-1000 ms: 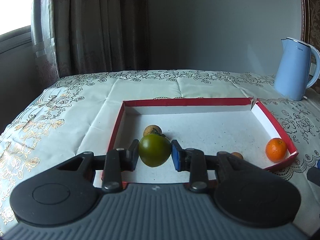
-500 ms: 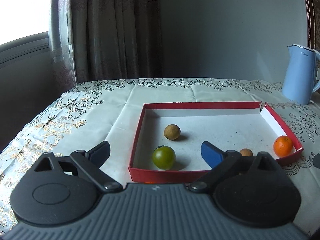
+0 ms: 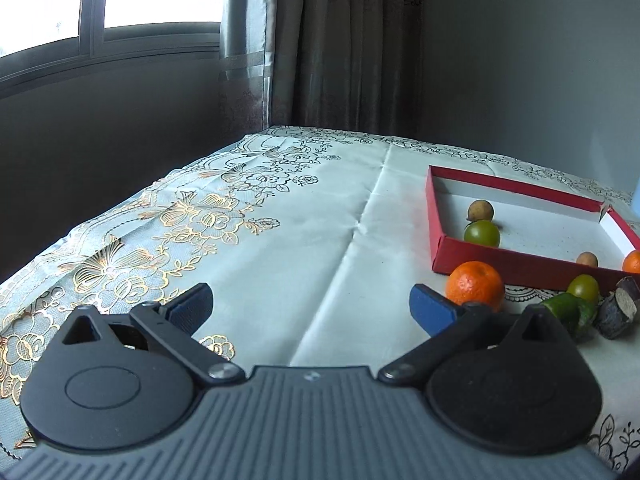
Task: Organize fruits
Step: 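Move the right gripper to a cut root piece and grasp it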
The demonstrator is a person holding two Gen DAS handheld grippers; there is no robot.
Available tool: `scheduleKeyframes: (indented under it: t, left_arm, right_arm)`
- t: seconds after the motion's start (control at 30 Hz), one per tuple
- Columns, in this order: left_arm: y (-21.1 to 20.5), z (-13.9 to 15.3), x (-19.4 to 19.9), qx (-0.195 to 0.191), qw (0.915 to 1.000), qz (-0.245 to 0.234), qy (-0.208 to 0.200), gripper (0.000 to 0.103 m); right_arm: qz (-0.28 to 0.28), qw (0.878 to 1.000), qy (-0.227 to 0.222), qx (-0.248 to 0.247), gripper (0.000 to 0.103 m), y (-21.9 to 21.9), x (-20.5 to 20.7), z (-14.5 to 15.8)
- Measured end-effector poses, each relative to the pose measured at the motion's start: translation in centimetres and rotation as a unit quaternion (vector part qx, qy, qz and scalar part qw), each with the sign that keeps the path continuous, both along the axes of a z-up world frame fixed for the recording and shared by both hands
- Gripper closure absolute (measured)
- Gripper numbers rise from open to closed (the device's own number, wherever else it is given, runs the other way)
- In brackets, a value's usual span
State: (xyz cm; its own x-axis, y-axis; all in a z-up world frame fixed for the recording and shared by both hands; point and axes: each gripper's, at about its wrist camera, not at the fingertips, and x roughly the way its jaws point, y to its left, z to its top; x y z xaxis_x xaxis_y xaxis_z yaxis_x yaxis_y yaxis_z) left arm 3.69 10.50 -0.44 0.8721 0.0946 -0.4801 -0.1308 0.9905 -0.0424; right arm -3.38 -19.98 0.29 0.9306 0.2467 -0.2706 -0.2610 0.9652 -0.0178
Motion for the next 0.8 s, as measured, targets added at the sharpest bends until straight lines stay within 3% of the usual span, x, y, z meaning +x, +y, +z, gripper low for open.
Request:
scheduleKeyframes:
  t: [0.27, 0.4, 0.67, 0.8]
  left_arm:
    - [1.0, -0.4, 0.1, -0.038, 0.9992, -0.006, 0.012, 0.000]
    - [1.2, -0.6, 0.4, -0.048, 0.9986, -0.006, 0.022, 0.000]
    - [0.4, -0.8, 0.8, -0.027, 0.9988, -0.006, 0.041, 0.000]
    - [1.0, -1.0, 0.8, -0.043, 0.9980, -0.008, 0.045, 0.000]
  right_arm:
    - [0.049, 0.992, 0.021, -0.111, 0.007, 7.8, 1.7, -0.7]
    - [0.049, 0.992, 0.038, -0.105, 0.008, 8.9, 2.6, -1.3]
    - [0.053, 0.991, 0.052, -0.108, 0.014, 10.3, 3.7, -1.7]
    - [0.037, 0.993, 0.065, -0.090, 0.014, 9.2, 3.1, -1.5]
